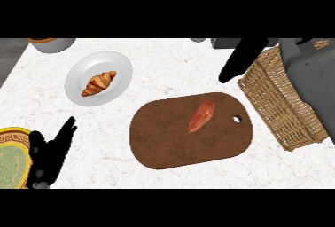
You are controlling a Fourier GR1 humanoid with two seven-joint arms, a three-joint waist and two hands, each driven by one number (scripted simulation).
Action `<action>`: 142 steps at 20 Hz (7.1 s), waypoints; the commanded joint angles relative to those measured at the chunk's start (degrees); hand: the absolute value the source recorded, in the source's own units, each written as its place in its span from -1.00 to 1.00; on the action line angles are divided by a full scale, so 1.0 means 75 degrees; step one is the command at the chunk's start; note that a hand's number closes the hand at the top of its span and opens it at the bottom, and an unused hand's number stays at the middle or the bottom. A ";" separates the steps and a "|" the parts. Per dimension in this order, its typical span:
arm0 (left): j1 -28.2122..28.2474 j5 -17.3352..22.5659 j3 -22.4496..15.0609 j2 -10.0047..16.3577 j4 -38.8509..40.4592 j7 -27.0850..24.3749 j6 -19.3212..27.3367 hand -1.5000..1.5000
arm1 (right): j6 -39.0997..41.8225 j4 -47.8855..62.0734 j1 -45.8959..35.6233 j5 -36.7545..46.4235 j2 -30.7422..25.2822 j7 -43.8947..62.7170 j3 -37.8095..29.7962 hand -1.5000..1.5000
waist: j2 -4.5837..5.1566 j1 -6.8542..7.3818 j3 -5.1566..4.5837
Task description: Pick the sweet potato from the cutting board and place it in the basket
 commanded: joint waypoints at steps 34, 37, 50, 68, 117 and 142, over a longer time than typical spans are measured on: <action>0.0676 -0.0317 -0.0107 -0.0314 -0.0282 0.0562 -0.0385 0.00 | -0.0736 -0.1331 0.2760 0.0423 0.0209 0.0827 0.1311 -1.00 | 0.0225 0.0354 -0.0056; 0.0422 -0.0460 -0.0072 -0.0453 -0.0066 0.0693 -0.0215 0.00 | -0.0913 -0.1147 0.3036 0.0745 0.0274 0.0372 0.1297 -1.00 | 0.0244 0.0336 -0.0055; 0.0199 -0.0664 -0.0020 -0.0767 0.0302 0.0566 -0.0452 0.00 | -0.1593 -0.0602 0.3606 0.2073 0.1244 -0.0189 0.1527 -1.00 | 0.0257 0.0328 -0.0057; 0.0600 -0.0861 0.0337 -0.0862 0.0173 0.0284 -0.0635 0.00 | -0.1070 0.0512 0.3592 0.2597 0.2171 -0.0150 0.1471 -1.00 | 0.0246 0.0371 -0.0059; 0.1380 -0.0969 0.1030 -0.0924 -0.0571 0.0719 -0.0892 0.00 | -0.3453 -0.8140 0.9681 -0.0355 -0.1601 -0.5651 -0.1544 1.00 | 0.0195 -0.0299 -0.0043; 0.0315 -0.1268 0.1066 -0.1003 0.0133 0.0805 -0.1430 0.00 | -0.0856 -0.1958 0.6239 -0.3225 -0.4205 -0.5740 -0.5477 1.00 | 0.0304 0.0507 -0.0057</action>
